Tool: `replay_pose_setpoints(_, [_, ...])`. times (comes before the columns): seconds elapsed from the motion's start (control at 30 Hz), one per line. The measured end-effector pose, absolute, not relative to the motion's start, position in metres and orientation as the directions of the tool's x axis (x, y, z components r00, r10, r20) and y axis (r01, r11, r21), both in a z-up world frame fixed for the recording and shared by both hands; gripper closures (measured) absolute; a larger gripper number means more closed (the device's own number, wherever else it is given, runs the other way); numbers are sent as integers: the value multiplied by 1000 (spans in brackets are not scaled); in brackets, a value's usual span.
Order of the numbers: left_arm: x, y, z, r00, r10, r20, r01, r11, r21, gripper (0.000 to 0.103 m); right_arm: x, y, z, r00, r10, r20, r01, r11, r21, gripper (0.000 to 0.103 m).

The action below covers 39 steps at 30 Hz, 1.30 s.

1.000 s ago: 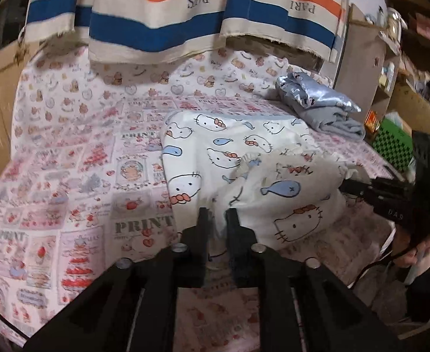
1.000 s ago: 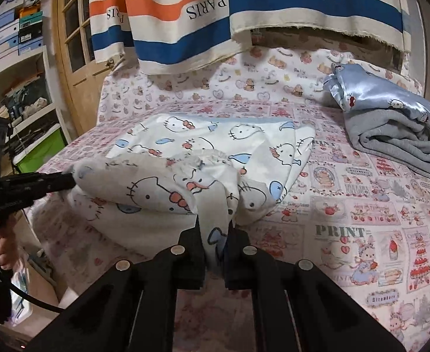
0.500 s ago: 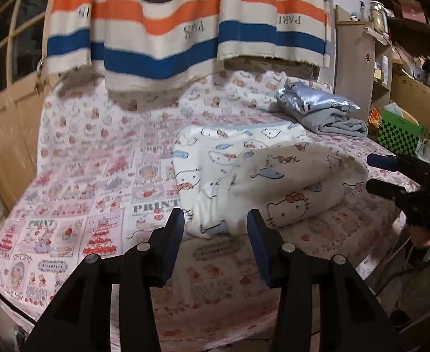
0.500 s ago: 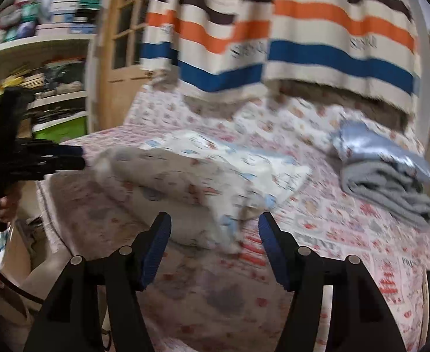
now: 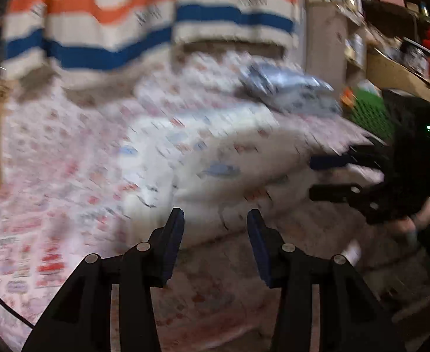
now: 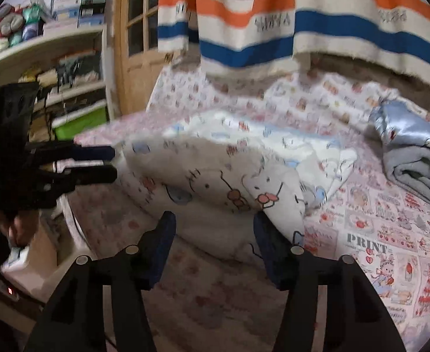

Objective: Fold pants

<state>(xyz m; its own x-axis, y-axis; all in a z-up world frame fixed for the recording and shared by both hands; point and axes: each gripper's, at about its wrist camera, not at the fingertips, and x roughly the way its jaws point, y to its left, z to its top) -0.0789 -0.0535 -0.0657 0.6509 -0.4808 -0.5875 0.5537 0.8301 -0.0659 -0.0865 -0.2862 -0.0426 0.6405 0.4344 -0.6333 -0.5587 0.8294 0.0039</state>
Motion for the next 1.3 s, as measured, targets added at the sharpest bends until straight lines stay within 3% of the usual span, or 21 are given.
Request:
replay_pose_setpoints(0.13, [-69, -49, -72, 626, -467, -625, 554, 830, -65, 52, -85, -281, -46, 578, 417, -701, -656, 748, -96, 45])
replay_pose_setpoints(0.23, [-64, -52, -74, 634, -442, -635, 553, 833, -28, 52, -80, -279, -43, 556, 417, -719, -668, 739, -87, 43])
replay_pose_setpoints(0.3, [-67, -59, -74, 633, -431, -643, 574, 819, 16, 43, -77, -279, -43, 559, 415, -718, -664, 743, -88, 43])
replay_pose_setpoints(0.43, [-75, -67, -79, 640, -388, -663, 597, 794, 112, 38, -80, -277, -44, 605, 371, -705, -647, 745, -163, 43])
replay_pose_setpoints(0.53, [-76, -63, -79, 647, -381, -660, 591, 798, 119, 30, -87, -277, -45, 656, 318, -685, -622, 741, -251, 43])
replay_pose_setpoints(0.63, [-70, -64, -78, 652, -386, -653, 580, 808, 101, 31, -84, -280, -45, 669, 303, -679, -610, 745, -269, 43])
replay_pose_setpoints(0.73, [-68, -74, -79, 680, -359, -639, 564, 813, 144, 41, -74, -280, -44, 647, 306, -698, -606, 763, -227, 47])
replay_pose_setpoints(0.8, [-64, -77, -78, 713, -299, -634, 514, 838, 182, 66, -74, -277, -44, 661, 285, -695, -595, 763, -253, 59])
replay_pose_setpoints(0.83, [-64, -78, -77, 719, -292, -630, 508, 840, 191, 72, -75, -277, -44, 668, 280, -690, -592, 762, -263, 63])
replay_pose_setpoints(0.9, [-65, -77, -73, 708, -317, -631, 516, 842, 155, 87, -79, -279, -41, 670, 305, -677, -596, 764, -246, 90])
replay_pose_setpoints(1.0, [-64, -78, -66, 691, -316, -650, 519, 843, 141, 90, -83, -281, -33, 652, 337, -679, -605, 771, -198, 94])
replay_pose_setpoints(1.2, [-66, -85, -45, 712, -293, -639, 503, 847, 172, 91, -91, -277, -14, 690, 310, -654, -593, 761, -264, 94])
replay_pose_setpoints(1.3, [-63, -85, -38, 716, -291, -635, 497, 851, 170, 91, -83, -282, -6, 675, 328, -661, -588, 780, -213, 94])
